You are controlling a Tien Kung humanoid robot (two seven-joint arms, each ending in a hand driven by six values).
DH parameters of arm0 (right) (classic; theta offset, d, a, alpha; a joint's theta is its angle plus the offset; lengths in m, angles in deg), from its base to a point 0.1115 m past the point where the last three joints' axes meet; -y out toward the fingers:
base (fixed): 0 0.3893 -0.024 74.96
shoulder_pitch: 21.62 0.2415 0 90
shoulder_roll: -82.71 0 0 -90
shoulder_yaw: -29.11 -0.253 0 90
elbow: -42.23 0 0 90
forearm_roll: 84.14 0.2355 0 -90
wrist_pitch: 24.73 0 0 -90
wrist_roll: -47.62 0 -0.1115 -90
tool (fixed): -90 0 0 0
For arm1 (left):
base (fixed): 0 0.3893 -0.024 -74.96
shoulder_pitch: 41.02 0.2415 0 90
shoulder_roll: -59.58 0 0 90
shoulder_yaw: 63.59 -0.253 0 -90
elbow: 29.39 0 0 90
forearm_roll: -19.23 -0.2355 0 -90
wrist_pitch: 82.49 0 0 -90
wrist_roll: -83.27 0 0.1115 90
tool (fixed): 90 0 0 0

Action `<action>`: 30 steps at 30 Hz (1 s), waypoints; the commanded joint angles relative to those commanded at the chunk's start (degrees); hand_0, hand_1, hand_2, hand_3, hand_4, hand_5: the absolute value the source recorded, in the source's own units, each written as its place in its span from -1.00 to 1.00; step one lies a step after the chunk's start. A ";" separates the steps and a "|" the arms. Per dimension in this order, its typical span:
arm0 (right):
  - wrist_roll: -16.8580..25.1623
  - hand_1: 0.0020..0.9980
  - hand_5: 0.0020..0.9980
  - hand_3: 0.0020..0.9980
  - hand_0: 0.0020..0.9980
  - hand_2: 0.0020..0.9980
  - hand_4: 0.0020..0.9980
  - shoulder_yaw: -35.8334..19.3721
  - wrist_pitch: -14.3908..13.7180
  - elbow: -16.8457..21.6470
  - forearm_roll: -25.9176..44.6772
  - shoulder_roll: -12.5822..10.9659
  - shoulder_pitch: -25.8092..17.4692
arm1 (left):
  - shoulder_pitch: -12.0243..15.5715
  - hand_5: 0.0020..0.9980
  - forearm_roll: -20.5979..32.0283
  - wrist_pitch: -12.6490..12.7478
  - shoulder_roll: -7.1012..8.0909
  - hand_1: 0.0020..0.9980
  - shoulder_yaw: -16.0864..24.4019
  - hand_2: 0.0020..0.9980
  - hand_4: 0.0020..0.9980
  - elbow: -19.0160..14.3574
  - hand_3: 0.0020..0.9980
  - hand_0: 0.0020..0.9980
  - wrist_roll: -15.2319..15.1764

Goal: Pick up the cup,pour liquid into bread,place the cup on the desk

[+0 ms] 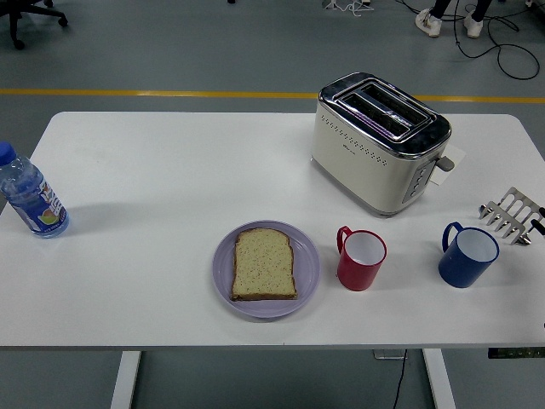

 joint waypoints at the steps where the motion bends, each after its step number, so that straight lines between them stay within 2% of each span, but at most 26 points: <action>1: -0.53 0.36 0.17 0.27 0.41 0.39 0.01 -0.07 0.20 -0.04 -0.61 0.01 -0.01 | -0.04 0.68 -0.02 0.01 -0.02 0.30 0.08 0.33 -0.33 0.02 0.13 0.28 0.00; 9: -1.57 0.36 0.18 0.27 0.41 0.38 0.01 0.24 0.51 -0.40 -2.18 0.16 0.38 | -0.24 0.68 -0.13 -0.01 -0.07 0.30 0.55 0.33 -0.33 0.00 0.13 0.28 0.02; 10: -1.81 0.35 0.07 0.26 0.39 0.38 -0.01 0.35 0.44 -0.41 -2.39 0.14 0.41 | -0.25 0.68 -0.14 0.00 -0.06 0.30 0.59 0.33 -0.33 0.00 0.13 0.28 0.02; 12: -2.20 0.35 0.07 0.26 0.39 0.38 -0.01 0.57 0.28 -0.45 -2.85 0.13 0.49 | -0.28 0.68 -0.15 0.01 -0.04 0.30 0.67 0.33 -0.33 0.01 0.13 0.28 0.02; 30: -1.73 0.34 0.03 0.25 0.38 0.38 -0.02 0.68 -1.11 -0.55 -3.44 0.39 0.81 | -0.49 0.68 -0.38 0.01 -0.09 0.30 1.18 0.33 -0.34 -0.04 0.13 0.28 0.03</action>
